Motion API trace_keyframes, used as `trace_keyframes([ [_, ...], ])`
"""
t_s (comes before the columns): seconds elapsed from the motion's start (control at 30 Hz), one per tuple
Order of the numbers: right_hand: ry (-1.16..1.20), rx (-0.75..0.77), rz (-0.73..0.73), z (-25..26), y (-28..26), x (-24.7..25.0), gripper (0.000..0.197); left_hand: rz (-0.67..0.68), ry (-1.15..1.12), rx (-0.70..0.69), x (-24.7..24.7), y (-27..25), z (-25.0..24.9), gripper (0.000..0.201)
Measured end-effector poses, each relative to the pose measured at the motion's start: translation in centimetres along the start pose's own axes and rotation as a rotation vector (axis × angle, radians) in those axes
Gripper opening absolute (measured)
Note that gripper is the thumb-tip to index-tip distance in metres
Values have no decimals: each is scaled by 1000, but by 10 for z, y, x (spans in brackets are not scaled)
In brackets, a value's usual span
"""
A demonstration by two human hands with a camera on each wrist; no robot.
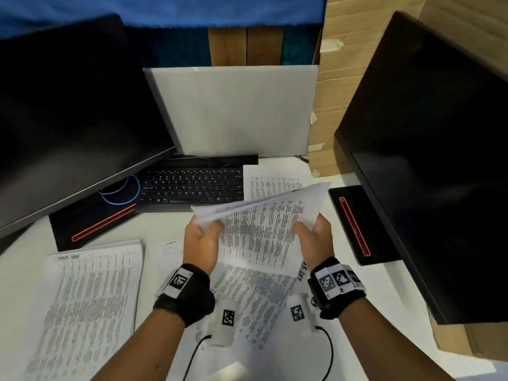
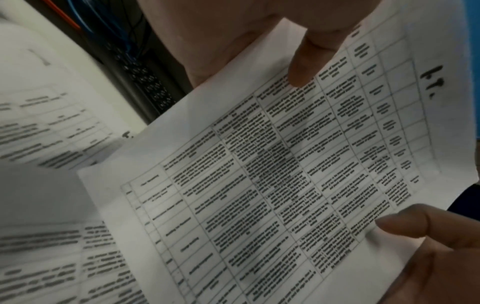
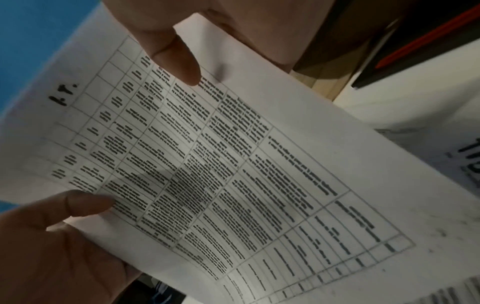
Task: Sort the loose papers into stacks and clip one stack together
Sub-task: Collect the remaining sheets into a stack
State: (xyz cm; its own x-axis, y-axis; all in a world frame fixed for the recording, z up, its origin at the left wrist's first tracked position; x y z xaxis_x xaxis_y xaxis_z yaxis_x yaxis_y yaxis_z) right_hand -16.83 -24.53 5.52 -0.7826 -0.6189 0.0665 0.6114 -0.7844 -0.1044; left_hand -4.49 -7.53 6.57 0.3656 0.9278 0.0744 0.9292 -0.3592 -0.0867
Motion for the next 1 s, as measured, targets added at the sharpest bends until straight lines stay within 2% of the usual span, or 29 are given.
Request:
trace_keyframes([
  [0.1, 5, -51, -39, -8, -3, 2, 20, 4, -8, 15, -1, -3, 6, 16],
  [0.17, -14, -35, -63, -8, -5, 3, 19, -18, -31, 46, -1, -3, 6, 11],
  [0.23, -8, -7, -57, -4, -5, 6, 10, 15, -59, 25, -3, -2, 0, 11],
  [0.33, 45, -27, -176, -2, 5, 21, 26, 56, -78, -14, 0, 5, 2, 19],
  [0.4, 133, -69, -312, -2, 14, 39, 30, 105, 91, 62, 6, 9, 19, 21],
  [0.43, 168, -100, -383, -4, 17, 48, 31, 151, 263, 116, 11, 9, 33, 25],
  [0.5, 175, -149, -492, -9, 18, 65, 32, 312, 663, 220, 21, 5, 64, 46],
  [0.57, 136, -185, -556, -16, 12, 75, 33, 433, 923, 308, 28, -5, 88, 75],
  [0.63, 107, -221, -587, -27, 5, 80, 35, 435, 1060, 290, 28, -16, 96, 89],
  [0.7, 80, -276, -590, -39, -3, 81, 36, 420, 1165, 226, 24, -22, 97, 92],
  [0.87, -17, -374, -533, -63, -16, 77, 29, 408, 1111, 346, 19, -15, 95, 76],
  [1.0, -64, -425, -449, -79, -16, 72, 26, 430, 1036, 390, 20, -9, 94, 34],
])
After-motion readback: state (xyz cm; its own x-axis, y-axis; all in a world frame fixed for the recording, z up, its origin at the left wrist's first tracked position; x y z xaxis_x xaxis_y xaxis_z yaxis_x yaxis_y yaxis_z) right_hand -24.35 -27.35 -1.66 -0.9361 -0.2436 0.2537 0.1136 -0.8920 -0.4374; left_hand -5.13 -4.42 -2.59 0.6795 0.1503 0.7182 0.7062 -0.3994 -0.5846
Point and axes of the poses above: each hand's wrist, its own y-axis towards the middle knuckle, its own x-axis out of the back of the hand, z = x × y, the point moved 2 cm from there along y, towards the middle knuckle, and after that the axes turned 1 degree about -x, right-handed, at the moved point
